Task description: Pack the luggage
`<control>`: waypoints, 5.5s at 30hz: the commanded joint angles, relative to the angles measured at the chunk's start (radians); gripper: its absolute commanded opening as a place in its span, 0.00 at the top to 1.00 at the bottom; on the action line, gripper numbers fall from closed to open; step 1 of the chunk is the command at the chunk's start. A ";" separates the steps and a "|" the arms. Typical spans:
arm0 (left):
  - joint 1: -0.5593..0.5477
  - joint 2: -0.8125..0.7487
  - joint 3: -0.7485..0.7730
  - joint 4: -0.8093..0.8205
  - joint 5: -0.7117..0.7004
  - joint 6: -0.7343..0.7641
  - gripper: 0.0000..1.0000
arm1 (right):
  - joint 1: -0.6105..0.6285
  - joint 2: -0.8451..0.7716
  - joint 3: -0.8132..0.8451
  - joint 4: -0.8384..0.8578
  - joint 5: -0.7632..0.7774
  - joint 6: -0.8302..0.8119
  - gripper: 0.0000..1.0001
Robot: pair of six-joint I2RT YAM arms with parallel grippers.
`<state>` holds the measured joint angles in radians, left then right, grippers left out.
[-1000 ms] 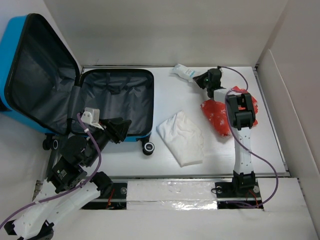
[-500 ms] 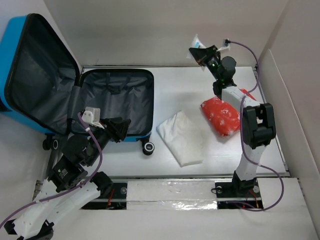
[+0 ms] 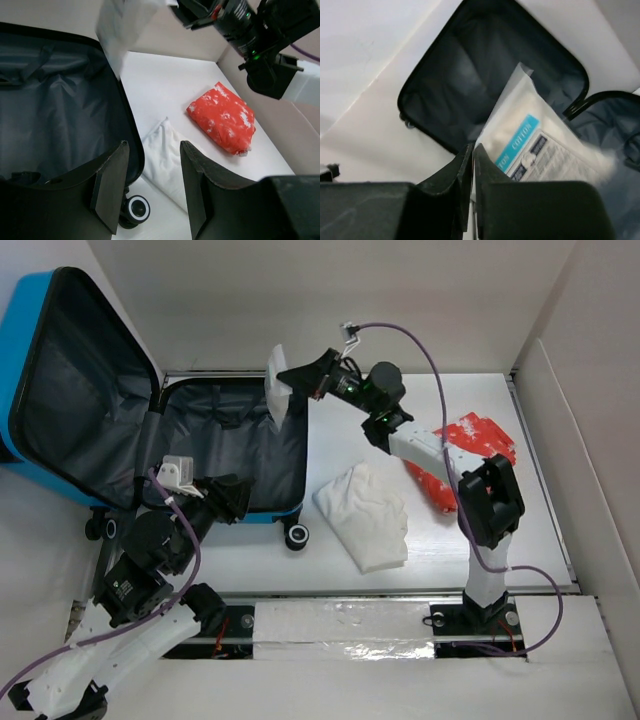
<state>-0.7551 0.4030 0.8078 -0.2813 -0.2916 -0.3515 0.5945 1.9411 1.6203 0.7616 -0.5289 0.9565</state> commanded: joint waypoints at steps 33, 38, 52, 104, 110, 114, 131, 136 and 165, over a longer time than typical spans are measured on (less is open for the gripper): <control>-0.389 1.223 0.479 0.416 -0.017 -0.403 0.59 | -0.473 -1.458 -0.749 -0.858 0.366 -0.450 0.06; -0.368 1.444 0.562 0.550 0.060 -0.562 0.28 | -0.473 -1.532 -0.708 -0.990 0.377 -0.479 0.00; -0.291 1.892 0.982 0.412 0.120 -0.799 0.07 | -0.473 -1.604 -0.754 -0.983 0.238 -0.479 0.00; 0.462 1.443 1.163 0.398 0.860 -0.236 1.00 | -0.473 -1.650 -0.853 -0.941 0.245 -0.463 0.03; 0.683 1.338 1.078 0.481 1.011 -0.366 1.00 | -0.473 -1.642 -0.853 -0.926 0.225 -0.458 0.03; 0.805 1.194 0.779 0.627 1.103 -0.435 1.00 | -0.464 -1.645 -0.847 -0.921 0.228 -0.463 0.03; 1.246 0.871 -0.131 0.513 0.979 -0.385 0.82 | -0.446 -1.662 -0.996 -0.961 0.170 -0.472 0.20; 1.257 0.688 -0.186 0.331 0.761 -0.330 0.72 | -0.446 -1.575 -1.127 -0.872 0.121 -0.417 0.74; 0.655 0.513 0.079 0.447 0.557 -0.280 0.83 | -0.243 -0.493 -1.126 -0.344 0.371 -0.374 0.16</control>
<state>-0.0841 0.8597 0.8623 0.1371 0.2405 -0.6613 0.3294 1.3918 0.4553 0.3237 -0.1894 0.5686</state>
